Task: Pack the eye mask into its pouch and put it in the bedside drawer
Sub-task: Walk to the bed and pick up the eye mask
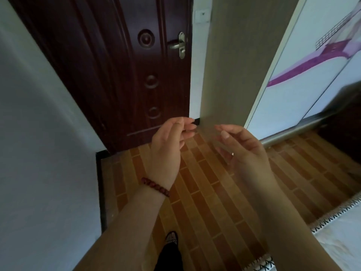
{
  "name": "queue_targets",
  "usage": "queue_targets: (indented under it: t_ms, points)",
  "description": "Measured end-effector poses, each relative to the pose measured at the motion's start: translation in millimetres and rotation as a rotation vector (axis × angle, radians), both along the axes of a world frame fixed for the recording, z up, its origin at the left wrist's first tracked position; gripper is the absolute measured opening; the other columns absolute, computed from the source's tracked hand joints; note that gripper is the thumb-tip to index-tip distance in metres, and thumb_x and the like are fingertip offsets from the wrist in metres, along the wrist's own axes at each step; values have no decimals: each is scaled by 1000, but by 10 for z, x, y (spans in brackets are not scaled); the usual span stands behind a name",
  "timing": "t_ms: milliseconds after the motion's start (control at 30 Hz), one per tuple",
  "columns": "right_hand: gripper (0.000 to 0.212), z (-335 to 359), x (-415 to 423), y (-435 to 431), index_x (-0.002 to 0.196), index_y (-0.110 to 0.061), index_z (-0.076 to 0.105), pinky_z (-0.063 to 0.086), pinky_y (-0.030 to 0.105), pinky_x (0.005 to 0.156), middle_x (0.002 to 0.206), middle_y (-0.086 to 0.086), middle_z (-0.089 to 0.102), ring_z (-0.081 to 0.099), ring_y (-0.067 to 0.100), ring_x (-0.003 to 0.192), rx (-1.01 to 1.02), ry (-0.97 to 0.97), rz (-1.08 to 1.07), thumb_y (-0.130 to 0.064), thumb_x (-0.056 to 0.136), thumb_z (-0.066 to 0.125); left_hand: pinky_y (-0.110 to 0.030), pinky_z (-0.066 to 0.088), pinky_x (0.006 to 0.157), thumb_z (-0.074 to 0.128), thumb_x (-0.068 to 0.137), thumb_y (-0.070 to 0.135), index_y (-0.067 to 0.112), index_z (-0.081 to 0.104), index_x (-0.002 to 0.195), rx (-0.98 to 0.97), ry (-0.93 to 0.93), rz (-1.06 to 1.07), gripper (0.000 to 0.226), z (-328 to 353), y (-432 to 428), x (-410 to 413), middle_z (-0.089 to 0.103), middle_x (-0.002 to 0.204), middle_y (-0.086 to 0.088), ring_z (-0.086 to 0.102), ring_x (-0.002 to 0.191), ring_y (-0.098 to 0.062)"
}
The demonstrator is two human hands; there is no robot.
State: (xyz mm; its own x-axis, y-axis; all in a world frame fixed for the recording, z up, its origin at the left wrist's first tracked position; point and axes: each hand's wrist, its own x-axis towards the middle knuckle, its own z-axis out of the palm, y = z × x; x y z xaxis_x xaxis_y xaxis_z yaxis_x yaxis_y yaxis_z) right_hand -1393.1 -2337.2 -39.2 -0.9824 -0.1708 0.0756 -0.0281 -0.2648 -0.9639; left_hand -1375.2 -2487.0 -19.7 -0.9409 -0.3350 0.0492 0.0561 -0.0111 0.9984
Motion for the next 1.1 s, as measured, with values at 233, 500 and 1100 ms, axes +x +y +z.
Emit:
queue_targets:
  t_ms: [233,500,1100]
  points:
    - [22,145,-896,-106,90,-30,72,54,16,69,98,-9,74,71,12,94,28,38,-223,-44,74,67,-39,47,94,41,90,35,36,68,79,-9,18,-212,30,128,-95,-1208,72,86,18,68,85,-1]
    - [25,46,-1386,144,93,-25,72,54,31,87,104,-6,72,68,17,101,46,-34,-474,-40,72,67,-37,49,92,39,84,45,31,66,89,-36,14,-445,31,-7,213,-2025,72,92,11,67,92,-7]
    - [8,-49,-2500,2405,83,-36,71,53,19,73,96,-13,74,70,9,91,38,12,-852,-30,81,67,-32,52,90,37,97,36,30,63,91,-93,47,-901,27,-81,2812,-3603,70,98,8,67,92,-5]
